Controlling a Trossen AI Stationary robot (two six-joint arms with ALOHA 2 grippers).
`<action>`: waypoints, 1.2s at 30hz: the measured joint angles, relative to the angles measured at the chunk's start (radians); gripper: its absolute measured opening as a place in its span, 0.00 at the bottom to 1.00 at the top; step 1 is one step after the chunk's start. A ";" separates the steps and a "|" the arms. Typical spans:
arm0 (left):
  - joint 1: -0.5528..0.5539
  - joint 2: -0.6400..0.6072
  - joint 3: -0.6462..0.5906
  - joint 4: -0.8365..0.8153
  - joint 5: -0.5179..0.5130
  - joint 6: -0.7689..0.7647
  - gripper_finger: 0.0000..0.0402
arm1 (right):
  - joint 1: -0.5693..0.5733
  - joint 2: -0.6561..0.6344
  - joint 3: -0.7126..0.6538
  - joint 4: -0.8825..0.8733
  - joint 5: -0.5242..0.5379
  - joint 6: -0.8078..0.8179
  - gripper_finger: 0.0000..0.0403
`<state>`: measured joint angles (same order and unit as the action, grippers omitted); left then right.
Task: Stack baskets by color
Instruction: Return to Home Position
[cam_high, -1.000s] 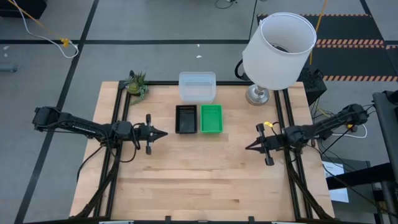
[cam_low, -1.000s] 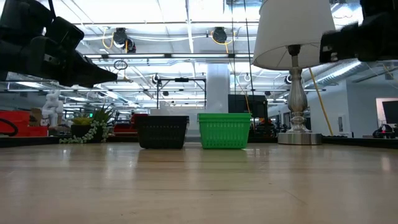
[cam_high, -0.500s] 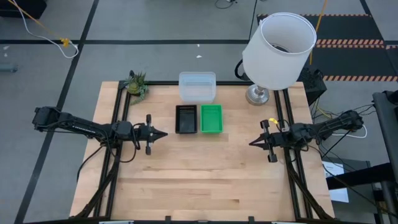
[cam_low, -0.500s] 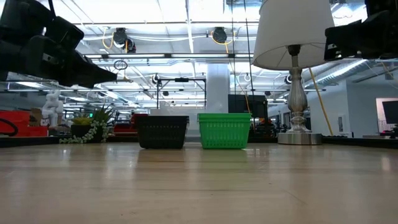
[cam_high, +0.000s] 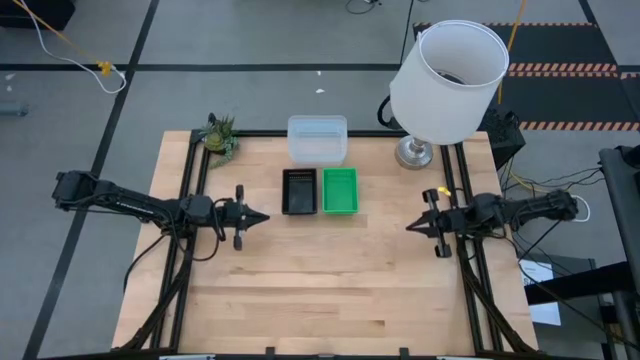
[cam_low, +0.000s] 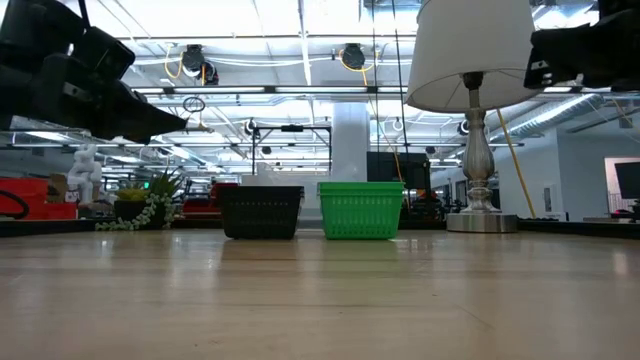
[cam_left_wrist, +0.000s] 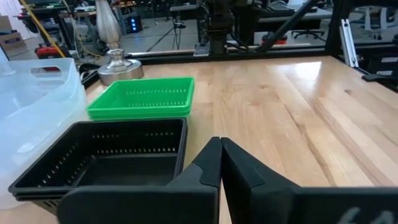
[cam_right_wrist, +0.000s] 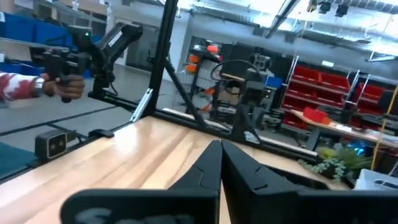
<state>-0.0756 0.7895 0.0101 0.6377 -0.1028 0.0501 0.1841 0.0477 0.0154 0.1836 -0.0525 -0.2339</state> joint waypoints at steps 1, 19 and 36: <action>-0.001 0.000 0.000 -0.001 0.000 0.001 0.02 | -0.013 -0.006 0.000 -0.002 -0.006 -0.007 0.00; -0.014 0.000 0.000 -0.029 0.000 -0.004 0.02 | -0.152 -0.047 0.007 -0.124 -0.023 0.001 0.00; -0.014 0.000 0.000 -0.029 0.000 -0.018 0.01 | -0.152 -0.046 0.026 -0.155 0.024 -0.022 0.00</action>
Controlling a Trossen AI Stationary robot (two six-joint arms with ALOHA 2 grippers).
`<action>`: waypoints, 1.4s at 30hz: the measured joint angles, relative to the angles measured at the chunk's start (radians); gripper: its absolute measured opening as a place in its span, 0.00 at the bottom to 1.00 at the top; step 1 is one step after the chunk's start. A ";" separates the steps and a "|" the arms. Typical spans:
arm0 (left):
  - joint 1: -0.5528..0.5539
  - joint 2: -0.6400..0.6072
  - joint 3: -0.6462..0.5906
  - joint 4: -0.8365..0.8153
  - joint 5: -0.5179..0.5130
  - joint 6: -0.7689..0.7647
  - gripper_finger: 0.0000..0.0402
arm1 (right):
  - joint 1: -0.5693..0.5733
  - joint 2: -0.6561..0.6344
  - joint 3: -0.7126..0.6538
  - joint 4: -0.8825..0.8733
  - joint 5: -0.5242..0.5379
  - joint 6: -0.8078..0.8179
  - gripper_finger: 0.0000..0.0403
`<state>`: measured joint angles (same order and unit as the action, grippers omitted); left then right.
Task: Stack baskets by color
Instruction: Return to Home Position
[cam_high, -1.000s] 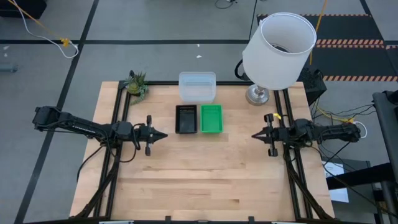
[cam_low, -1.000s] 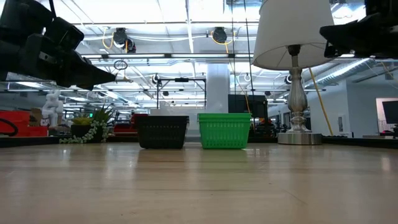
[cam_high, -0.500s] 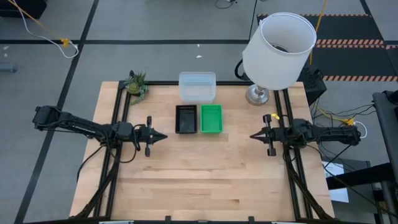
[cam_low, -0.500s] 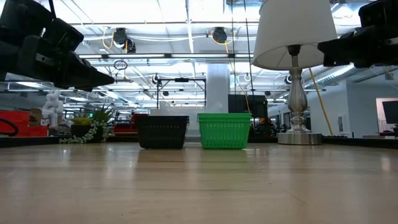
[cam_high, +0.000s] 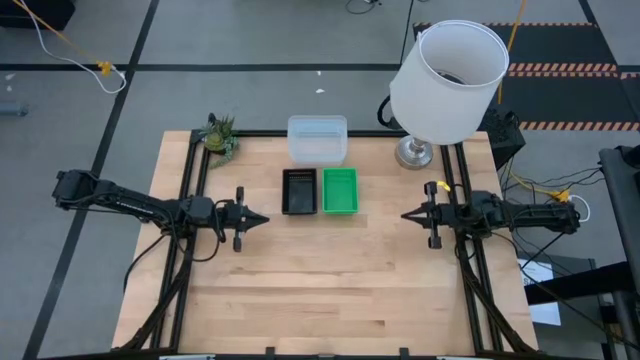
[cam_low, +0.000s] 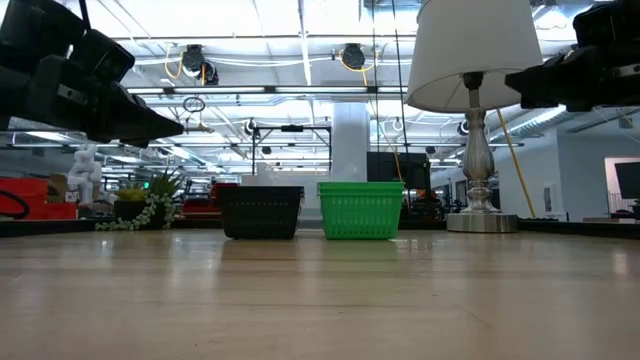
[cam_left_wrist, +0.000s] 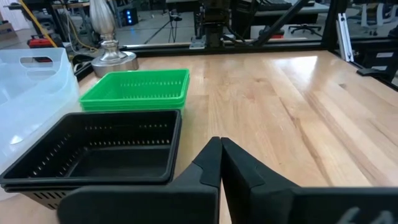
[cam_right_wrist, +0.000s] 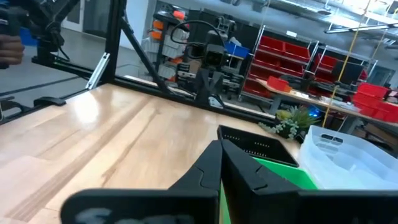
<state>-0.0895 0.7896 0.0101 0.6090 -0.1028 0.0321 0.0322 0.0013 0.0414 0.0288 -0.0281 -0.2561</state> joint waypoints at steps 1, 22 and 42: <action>0.000 0.000 0.000 0.000 0.000 -0.004 0.02 | 0.000 0.000 0.000 -0.002 0.000 0.000 0.00; 0.016 -0.246 0.001 -0.158 0.018 0.066 0.01 | 0.001 0.011 0.000 0.003 0.000 0.007 0.00; 0.051 -0.688 0.001 -0.578 0.051 0.075 0.01 | 0.001 0.011 0.000 0.008 0.000 0.008 0.00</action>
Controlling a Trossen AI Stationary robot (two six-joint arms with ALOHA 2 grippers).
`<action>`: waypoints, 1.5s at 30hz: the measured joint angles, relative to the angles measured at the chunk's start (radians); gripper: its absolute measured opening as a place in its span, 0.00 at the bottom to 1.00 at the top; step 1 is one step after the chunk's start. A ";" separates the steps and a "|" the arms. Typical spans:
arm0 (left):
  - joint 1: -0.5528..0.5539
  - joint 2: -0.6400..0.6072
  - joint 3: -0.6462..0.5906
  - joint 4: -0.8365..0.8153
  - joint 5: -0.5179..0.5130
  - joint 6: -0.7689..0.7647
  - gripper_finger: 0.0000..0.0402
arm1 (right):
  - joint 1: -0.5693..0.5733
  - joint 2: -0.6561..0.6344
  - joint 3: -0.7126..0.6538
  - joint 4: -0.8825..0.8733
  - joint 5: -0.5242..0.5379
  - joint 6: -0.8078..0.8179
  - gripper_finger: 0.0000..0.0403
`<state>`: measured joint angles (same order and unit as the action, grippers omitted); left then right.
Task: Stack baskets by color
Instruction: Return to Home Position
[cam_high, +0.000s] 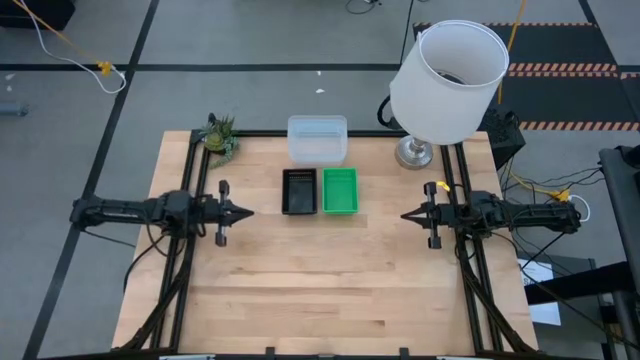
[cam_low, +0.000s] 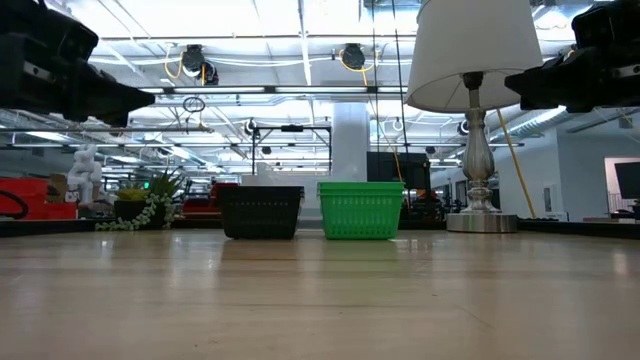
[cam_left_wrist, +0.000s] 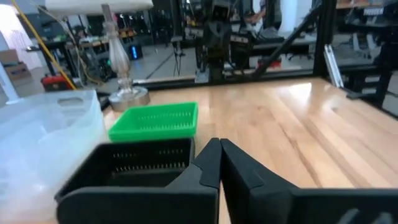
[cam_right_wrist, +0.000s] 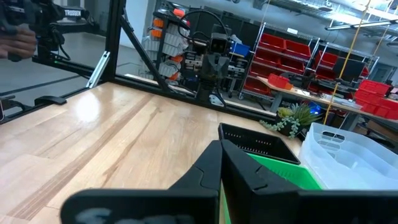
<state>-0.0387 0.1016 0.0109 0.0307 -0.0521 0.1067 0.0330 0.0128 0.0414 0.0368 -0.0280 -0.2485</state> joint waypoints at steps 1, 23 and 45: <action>0.000 -0.017 0.001 -0.010 0.002 -0.004 0.01 | 0.000 0.000 0.000 0.000 0.000 0.000 0.00; 0.000 -0.085 0.001 -0.018 0.005 0.056 0.03 | 0.000 0.000 0.000 -0.002 0.001 0.000 0.00; 0.000 -0.082 -0.002 0.002 0.000 0.068 0.04 | 0.000 0.000 0.000 -0.003 0.001 0.000 0.00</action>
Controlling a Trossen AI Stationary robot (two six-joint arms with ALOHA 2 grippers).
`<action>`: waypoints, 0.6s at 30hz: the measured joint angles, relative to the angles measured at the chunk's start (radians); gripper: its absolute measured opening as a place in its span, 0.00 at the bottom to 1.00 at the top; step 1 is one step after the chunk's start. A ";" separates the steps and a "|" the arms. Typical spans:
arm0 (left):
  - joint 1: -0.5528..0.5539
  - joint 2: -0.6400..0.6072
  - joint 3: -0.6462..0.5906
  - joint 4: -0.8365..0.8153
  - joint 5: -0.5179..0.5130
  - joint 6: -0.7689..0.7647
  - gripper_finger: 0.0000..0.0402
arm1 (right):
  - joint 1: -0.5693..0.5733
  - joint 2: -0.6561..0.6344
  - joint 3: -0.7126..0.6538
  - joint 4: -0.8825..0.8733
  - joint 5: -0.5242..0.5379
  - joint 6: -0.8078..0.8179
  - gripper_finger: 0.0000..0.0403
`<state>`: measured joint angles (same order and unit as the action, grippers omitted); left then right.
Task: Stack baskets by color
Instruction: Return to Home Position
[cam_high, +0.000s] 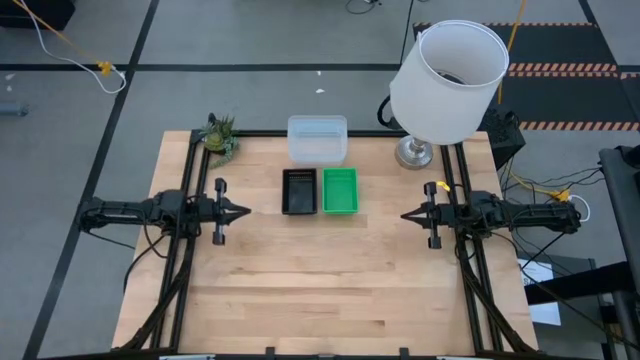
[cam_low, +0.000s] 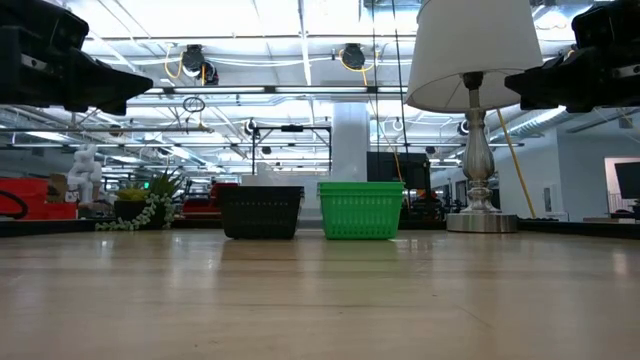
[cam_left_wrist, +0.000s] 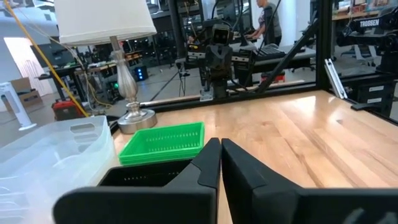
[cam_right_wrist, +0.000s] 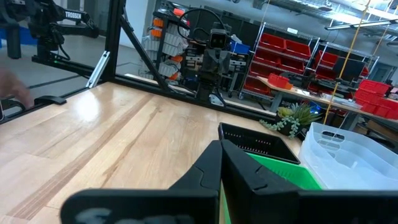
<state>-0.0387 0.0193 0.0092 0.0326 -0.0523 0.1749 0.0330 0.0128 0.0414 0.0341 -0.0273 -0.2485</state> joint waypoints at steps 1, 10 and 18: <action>0.000 0.000 0.000 0.004 -0.001 0.000 0.03 | 0.000 0.000 0.000 0.000 0.000 0.000 0.00; 0.000 0.000 0.000 0.019 -0.001 0.000 0.03 | 0.000 0.000 0.000 0.000 0.000 0.000 0.00; 0.000 0.000 0.000 0.021 0.000 0.000 0.09 | 0.000 0.000 0.000 0.000 0.000 0.000 0.00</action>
<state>-0.0387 0.0193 0.0090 0.0540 -0.0525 0.1753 0.0330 0.0128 0.0414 0.0338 -0.0272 -0.2485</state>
